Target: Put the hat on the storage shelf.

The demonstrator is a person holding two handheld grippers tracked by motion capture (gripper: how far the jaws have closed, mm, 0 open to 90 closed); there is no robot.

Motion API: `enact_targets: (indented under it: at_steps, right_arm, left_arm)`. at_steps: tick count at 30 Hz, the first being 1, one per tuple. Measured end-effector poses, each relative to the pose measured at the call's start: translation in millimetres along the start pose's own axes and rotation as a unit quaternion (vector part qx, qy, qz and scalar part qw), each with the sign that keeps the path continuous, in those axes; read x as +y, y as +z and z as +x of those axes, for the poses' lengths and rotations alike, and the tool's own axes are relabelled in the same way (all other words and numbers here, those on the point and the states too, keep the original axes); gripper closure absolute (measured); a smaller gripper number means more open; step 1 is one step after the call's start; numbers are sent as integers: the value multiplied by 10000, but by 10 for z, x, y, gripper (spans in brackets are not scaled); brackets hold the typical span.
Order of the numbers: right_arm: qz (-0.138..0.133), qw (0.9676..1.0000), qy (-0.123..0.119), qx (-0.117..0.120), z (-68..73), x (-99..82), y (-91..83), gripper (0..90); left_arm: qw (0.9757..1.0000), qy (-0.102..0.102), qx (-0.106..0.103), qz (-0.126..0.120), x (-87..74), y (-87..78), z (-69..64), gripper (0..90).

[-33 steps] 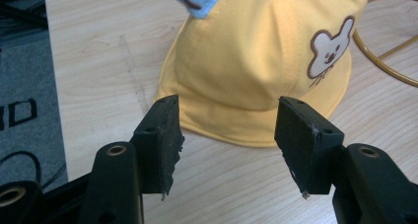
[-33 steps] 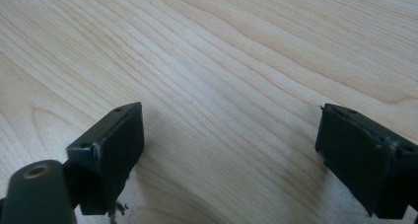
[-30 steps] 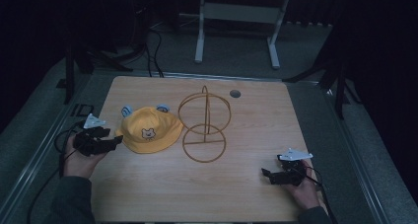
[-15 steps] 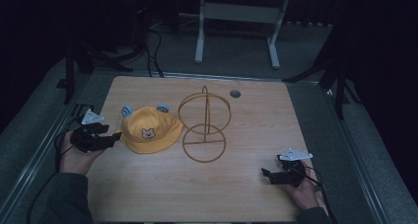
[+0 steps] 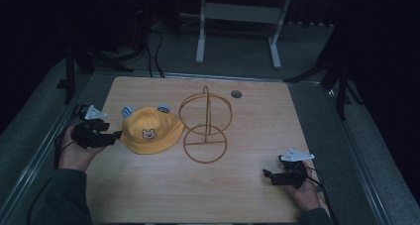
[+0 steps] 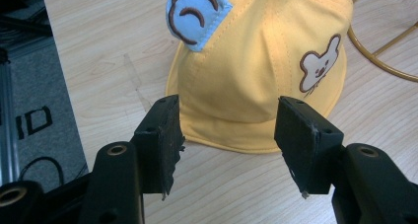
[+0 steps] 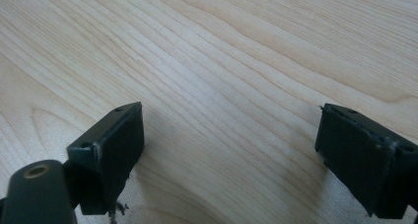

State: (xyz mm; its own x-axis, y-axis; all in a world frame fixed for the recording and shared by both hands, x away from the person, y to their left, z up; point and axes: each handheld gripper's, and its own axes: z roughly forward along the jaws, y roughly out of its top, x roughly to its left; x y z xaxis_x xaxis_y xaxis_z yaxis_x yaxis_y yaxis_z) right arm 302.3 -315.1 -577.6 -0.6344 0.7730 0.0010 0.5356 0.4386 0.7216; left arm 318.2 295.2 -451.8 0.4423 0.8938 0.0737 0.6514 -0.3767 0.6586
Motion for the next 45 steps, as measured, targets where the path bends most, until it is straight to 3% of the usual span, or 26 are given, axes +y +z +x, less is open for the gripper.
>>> enact_targets:
  at_steps: [10, 22, 33, 45]
  right_arm:
    - [1, 10000, 6, 2, 1, -2, -3, 112]
    - [-8, 10000, 4, 7, 3, -6, -6, 112]
    - [-10, 10000, -3, -3, 3, -9, -9, 112]
    - [-3, 10000, 1, 2, 4, -10, -9, 112]
  left_arm:
    - [9989, 394, 21, 268, 153, 19, -53, 416]
    - [9978, 592, 22, 312, 290, 33, -103, 414]
    - [9939, 957, -35, 548, 461, 108, -126, 420]
    - [9915, 1121, -46, 652, 602, 109, -135, 417]
